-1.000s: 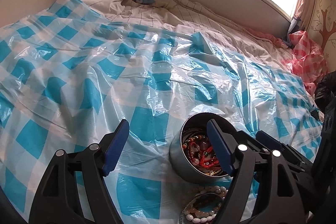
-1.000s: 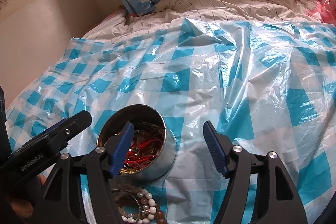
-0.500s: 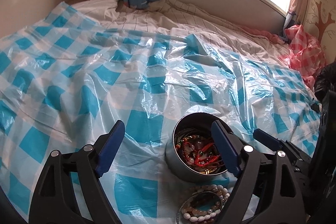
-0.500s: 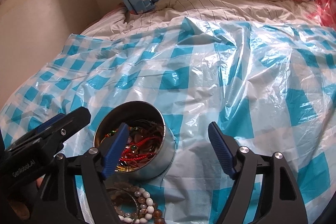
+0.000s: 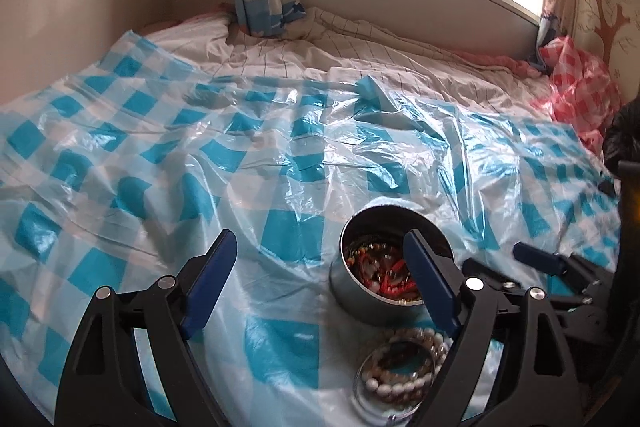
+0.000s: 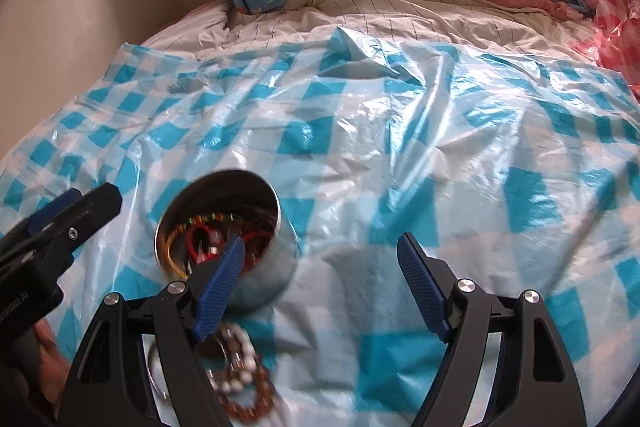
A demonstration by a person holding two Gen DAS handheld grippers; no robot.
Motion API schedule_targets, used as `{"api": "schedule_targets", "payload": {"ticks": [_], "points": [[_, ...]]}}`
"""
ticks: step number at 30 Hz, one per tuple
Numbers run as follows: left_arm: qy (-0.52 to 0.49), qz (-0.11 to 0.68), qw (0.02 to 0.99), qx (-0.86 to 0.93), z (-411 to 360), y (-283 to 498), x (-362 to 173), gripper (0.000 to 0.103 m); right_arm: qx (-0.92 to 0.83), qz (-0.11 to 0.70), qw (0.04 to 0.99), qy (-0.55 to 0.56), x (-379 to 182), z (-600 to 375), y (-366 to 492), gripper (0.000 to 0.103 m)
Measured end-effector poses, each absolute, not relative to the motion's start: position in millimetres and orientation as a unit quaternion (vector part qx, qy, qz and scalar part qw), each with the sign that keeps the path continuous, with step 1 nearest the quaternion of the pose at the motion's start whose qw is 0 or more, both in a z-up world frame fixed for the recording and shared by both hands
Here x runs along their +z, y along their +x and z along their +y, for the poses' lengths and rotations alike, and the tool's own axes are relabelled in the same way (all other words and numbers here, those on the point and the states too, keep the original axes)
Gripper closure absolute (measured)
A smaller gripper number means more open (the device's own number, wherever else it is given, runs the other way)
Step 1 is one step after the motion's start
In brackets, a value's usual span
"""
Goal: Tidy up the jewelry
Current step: 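Move both grippers back from the tin toward the remaining bracelets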
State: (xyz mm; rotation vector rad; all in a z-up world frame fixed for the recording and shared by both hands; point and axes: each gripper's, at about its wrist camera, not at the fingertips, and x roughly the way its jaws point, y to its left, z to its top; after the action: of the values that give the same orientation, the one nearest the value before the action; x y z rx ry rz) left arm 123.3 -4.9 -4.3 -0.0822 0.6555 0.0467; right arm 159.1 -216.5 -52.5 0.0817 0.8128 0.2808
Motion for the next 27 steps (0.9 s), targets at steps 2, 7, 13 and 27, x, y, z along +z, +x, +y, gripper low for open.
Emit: {"api": "schedule_targets", "payload": {"ticks": [2, 7, 13, 27], "points": [[-0.036, 0.320, 0.946, 0.022, -7, 119, -2, 0.022, 0.139, 0.393, 0.908, 0.037, -49, -223, 151, 0.028], [-0.034, 0.324, 0.945, 0.020, -8, 105, 0, 0.022, 0.148, 0.392, 0.907, 0.037, -45, -234, 130, 0.027], [-0.029, 0.335, 0.941, 0.021, -12, 89, -4, 0.022, 0.165, 0.394, 0.904, 0.029, -45, -239, 103, 0.027], [-0.026, 0.387, 0.922, 0.013, -11, 71, -24, 0.022, 0.167, 0.399, 0.901, 0.035, -47, -243, 86, 0.027]]}}
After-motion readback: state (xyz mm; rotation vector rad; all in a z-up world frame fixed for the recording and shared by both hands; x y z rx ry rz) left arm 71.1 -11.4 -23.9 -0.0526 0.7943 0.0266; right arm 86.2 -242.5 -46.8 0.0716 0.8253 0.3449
